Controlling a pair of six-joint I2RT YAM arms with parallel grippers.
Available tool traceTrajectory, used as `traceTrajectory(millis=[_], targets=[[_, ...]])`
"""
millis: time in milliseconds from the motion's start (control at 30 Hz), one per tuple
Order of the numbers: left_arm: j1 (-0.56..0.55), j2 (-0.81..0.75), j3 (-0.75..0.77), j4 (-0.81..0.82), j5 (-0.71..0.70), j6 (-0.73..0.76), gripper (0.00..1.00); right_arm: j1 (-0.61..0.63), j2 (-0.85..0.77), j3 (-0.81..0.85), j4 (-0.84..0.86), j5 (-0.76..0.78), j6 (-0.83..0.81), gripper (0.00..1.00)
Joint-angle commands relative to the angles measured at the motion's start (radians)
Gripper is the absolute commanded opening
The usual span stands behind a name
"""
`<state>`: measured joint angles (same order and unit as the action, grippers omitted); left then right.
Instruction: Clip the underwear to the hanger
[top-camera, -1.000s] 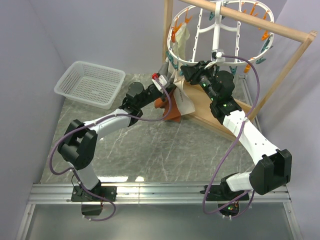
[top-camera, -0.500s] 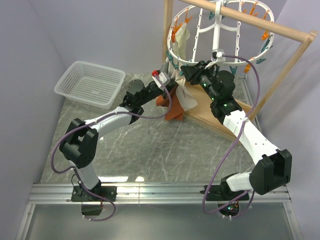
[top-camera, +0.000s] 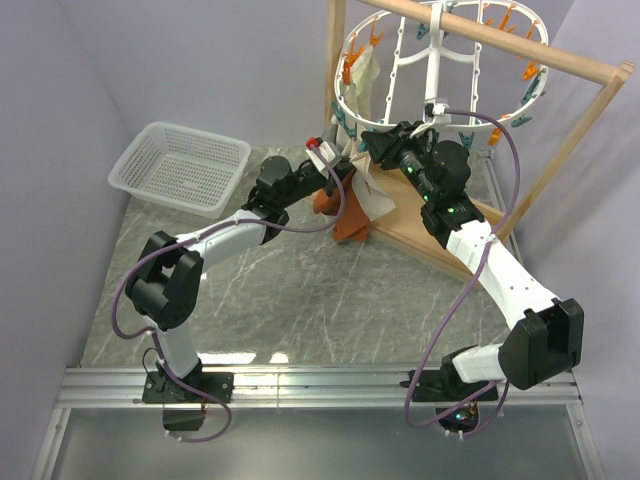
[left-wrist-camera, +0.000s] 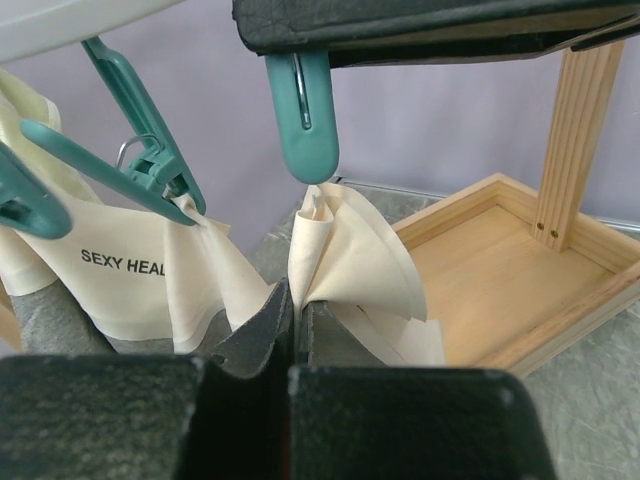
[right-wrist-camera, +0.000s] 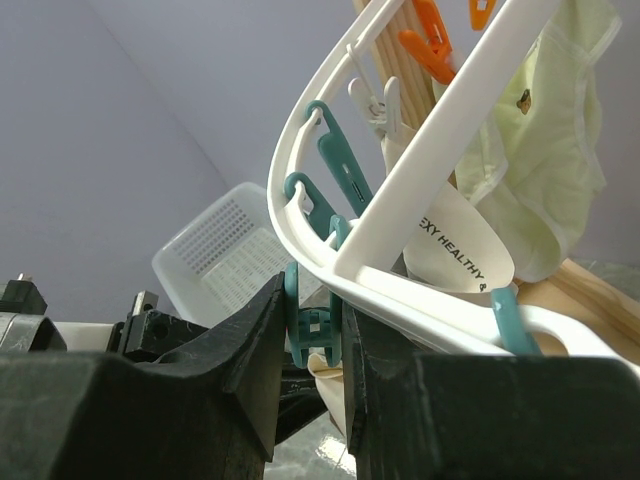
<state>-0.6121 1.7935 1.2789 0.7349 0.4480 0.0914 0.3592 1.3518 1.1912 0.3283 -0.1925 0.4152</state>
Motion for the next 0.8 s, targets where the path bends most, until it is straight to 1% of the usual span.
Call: traceTrajectory(millis=[0,767], targets=[[0.005,-0.005,0.051,0.04,0.023,-0.016,0.0,-0.005,-0.002,0.051,0.038,-0.061,0.03,0.0],[0.003,0.015,0.1,0.009,0.057,-0.03,0.0,-0.003,0.012,0.051,0.049,-0.074,0.037,0.0]])
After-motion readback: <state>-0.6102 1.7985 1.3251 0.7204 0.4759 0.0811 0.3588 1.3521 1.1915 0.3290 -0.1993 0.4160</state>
